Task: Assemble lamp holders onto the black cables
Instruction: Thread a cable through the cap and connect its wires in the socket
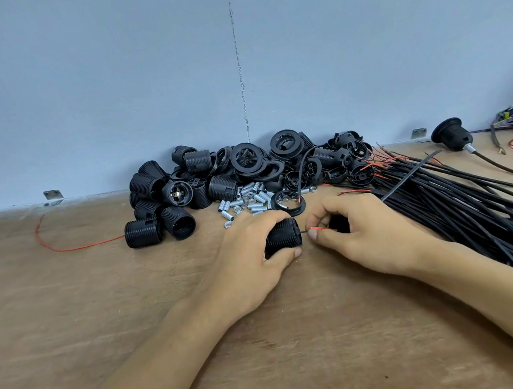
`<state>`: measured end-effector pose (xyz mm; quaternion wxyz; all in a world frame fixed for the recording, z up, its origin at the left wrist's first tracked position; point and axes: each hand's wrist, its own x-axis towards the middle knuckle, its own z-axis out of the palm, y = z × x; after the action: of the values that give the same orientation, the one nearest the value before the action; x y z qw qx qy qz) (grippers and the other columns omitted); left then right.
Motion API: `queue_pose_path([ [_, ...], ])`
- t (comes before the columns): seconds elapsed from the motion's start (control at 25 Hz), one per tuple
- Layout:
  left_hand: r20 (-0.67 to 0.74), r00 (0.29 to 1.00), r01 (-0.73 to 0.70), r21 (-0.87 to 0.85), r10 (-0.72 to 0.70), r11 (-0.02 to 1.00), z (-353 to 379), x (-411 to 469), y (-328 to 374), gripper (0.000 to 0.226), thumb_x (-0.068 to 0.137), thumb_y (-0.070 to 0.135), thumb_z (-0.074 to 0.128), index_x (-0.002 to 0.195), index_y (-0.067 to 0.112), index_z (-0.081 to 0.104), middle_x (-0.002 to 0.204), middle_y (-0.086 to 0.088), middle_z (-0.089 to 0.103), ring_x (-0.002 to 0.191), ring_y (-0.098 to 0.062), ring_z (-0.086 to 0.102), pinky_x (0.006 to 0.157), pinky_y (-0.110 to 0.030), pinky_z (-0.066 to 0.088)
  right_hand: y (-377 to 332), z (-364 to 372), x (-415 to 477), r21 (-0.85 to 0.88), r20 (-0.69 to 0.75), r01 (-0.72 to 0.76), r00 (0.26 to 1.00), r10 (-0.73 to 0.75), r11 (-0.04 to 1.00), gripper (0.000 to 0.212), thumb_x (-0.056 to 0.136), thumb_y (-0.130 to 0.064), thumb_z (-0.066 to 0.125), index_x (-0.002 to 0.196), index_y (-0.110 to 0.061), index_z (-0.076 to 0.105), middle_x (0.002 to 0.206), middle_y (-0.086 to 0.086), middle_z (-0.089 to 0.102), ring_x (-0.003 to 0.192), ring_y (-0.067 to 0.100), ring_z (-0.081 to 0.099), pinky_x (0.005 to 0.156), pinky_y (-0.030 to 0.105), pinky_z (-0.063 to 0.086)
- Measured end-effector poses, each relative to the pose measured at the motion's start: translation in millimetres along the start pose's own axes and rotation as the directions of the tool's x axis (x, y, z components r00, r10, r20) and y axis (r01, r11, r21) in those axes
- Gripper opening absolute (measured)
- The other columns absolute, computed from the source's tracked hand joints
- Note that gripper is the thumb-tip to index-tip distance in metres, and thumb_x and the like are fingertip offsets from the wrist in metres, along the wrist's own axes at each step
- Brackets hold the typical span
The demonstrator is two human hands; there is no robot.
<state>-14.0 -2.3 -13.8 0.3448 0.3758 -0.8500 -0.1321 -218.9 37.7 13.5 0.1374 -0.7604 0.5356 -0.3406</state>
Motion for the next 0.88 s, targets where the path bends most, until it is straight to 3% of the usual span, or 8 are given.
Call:
queue_pose_path([
  [0.2,-0.005,0.999,-0.037,0.053,0.037,0.998,-0.4,0.7,1.4,0.031,0.084,0.034,0.077,0.113,0.031,0.068,0.097,0.017,0.064,0.098,-0.006,0.047,0.085,-0.009,0.033,-4.3,3.6,0.6,-0.060,0.012,0.056,0.998,-0.055,0.997,0.028,0.090,-0.007,0.067,0.079,-0.030,0.058,0.079,-0.007,0.064,0.077,0.011,0.058,0.071,0.023,0.044],
  [0.44,-0.006,0.996,-0.086,0.079,0.087,0.993,-0.5,-0.6,1.7,0.033,0.084,0.032,0.078,0.115,0.028,0.067,0.091,0.031,0.052,0.096,-0.002,0.043,0.089,-0.006,0.030,-4.6,11.1,-1.4,-0.063,-0.029,0.064,0.997,-0.065,0.996,0.030,0.088,-0.005,0.069,0.078,-0.029,0.055,0.078,-0.004,0.060,0.075,0.014,0.055,0.069,0.027,0.043],
  [0.68,-0.013,0.998,-0.063,0.034,0.064,0.997,0.6,-1.1,0.1,0.034,0.083,0.034,0.076,0.116,0.029,0.067,0.100,0.022,0.061,0.099,-0.002,0.045,0.089,-0.007,0.031,-2.3,12.4,-0.2,-0.032,-0.042,0.013,0.999,-0.014,0.999,0.036,0.088,-0.010,0.071,0.073,-0.038,0.054,0.074,-0.008,0.061,0.075,0.012,0.057,0.070,0.031,0.045],
  [0.8,-0.033,0.999,-0.013,0.022,0.014,1.000,1.4,0.7,2.8,0.027,0.082,0.029,0.078,0.107,0.028,0.068,0.096,0.017,0.065,0.095,-0.006,0.049,0.085,-0.009,0.034,-0.8,10.0,1.3,-0.007,-0.036,-0.013,0.999,0.013,1.000,0.026,0.088,-0.014,0.073,0.078,-0.036,0.062,0.078,-0.008,0.066,0.078,0.011,0.061,0.075,0.033,0.048],
  [0.88,-0.051,0.998,0.022,-0.018,-0.023,1.000,0.1,1.1,2.2,0.026,0.082,0.025,0.079,0.105,0.028,0.069,0.096,0.016,0.067,0.095,-0.006,0.055,0.084,-0.013,0.038,-0.8,7.1,1.1,0.032,-0.024,-0.006,1.000,0.006,0.999,0.015,0.087,-0.016,0.075,0.086,-0.030,0.068,0.085,-0.010,0.069,0.082,0.004,0.064,0.076,0.025,0.049],
])
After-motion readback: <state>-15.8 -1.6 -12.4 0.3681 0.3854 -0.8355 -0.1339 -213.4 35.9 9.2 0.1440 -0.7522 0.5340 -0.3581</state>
